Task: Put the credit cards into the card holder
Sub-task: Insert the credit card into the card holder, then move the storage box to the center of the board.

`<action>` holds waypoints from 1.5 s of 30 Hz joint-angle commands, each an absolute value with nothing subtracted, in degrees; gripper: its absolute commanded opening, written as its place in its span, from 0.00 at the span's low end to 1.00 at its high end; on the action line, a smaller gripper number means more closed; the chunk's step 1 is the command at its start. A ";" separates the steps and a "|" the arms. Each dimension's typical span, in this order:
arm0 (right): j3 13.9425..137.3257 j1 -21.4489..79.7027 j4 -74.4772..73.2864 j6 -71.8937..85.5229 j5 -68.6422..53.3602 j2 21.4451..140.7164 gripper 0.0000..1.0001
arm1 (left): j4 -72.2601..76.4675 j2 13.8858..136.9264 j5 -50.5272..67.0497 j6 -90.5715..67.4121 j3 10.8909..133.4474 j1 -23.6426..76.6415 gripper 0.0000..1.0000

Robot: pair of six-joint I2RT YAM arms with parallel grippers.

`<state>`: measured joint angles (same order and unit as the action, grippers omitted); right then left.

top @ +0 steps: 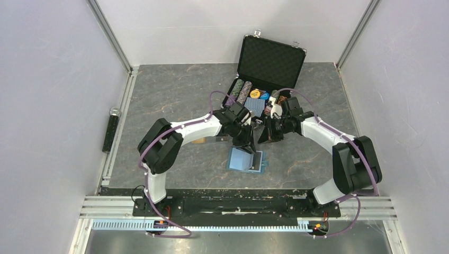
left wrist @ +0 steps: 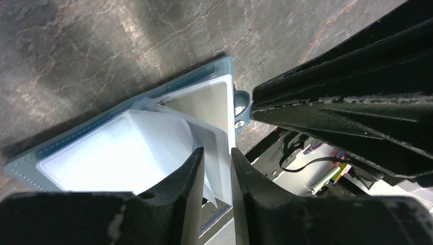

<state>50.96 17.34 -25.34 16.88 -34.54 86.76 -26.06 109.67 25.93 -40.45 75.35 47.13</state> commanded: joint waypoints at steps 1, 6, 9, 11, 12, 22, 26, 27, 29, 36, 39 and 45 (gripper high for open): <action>54.50 16.70 -25.77 15.19 -35.90 88.22 0.10 | -25.93 111.72 29.98 -40.64 80.03 47.72 0.35; 55.34 16.10 -25.79 15.01 -36.01 89.30 0.10 | -24.38 113.75 33.15 -40.63 81.63 47.81 0.40; 55.90 15.76 -25.86 14.76 -35.95 89.95 0.10 | -21.60 115.31 36.28 -41.37 81.74 47.88 0.40; 56.37 15.60 -25.99 14.56 -35.95 90.36 0.10 | -20.05 116.23 37.52 -41.96 81.75 47.81 0.40; 56.66 15.56 -26.30 14.39 -35.90 90.56 0.10 | -19.58 116.57 37.93 -42.01 81.96 47.81 0.40; 57.56 15.56 -27.25 13.47 -36.02 91.84 0.10 | -6.09 109.60 38.39 -46.72 73.84 43.67 0.44; 58.31 15.55 -27.08 13.21 -36.89 92.92 0.11 | 4.56 104.77 38.90 -52.16 66.43 39.43 0.44; 58.63 15.56 -27.07 13.32 -37.12 93.34 0.11 | 6.95 103.85 39.12 -53.19 64.54 38.02 0.44; 59.59 15.64 -26.81 13.66 -37.73 94.08 0.11 | 10.53 101.51 39.25 -55.48 61.07 35.24 0.43; 64.45 17.43 -26.83 14.57 -38.75 97.91 0.11 | 11.26 93.49 38.58 -55.15 51.54 23.51 0.45; 65.87 18.55 -26.90 14.90 -38.85 99.25 0.11 | 3.38 90.52 38.04 -50.01 50.96 17.62 0.45; 67.73 20.02 -26.90 15.28 -38.94 101.05 0.12 | -18.92 86.16 31.92 -34.72 56.29 8.63 0.50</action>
